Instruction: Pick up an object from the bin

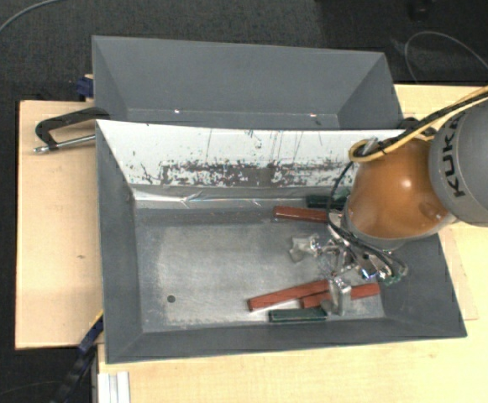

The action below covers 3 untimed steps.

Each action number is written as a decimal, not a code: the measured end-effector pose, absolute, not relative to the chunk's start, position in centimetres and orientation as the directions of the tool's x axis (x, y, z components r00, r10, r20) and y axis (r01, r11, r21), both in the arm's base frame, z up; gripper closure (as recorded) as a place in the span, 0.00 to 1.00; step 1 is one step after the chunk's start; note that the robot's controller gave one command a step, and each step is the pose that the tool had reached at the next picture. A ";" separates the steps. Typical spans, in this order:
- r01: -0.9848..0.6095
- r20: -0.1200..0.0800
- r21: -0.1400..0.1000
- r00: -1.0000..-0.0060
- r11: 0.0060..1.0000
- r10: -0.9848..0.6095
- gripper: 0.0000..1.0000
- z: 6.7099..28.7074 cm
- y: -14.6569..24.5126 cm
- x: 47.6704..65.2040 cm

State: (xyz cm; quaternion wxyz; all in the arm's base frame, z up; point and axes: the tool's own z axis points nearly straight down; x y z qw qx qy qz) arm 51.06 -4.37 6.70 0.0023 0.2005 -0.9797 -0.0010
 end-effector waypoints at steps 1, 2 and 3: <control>-0.395 -0.004 0.000 -0.919 0.919 -0.395 1.00 7.3 -4.2 51.3; -0.395 -0.004 0.000 -0.919 0.919 -0.395 0.00 7.1 -4.2 51.3; -0.477 -0.001 0.003 -0.879 0.879 -0.477 0.00 7.1 -0.1 49.3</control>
Offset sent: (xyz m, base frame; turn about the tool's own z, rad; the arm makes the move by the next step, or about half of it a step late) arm 0.0000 0.0000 0.0000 0.0000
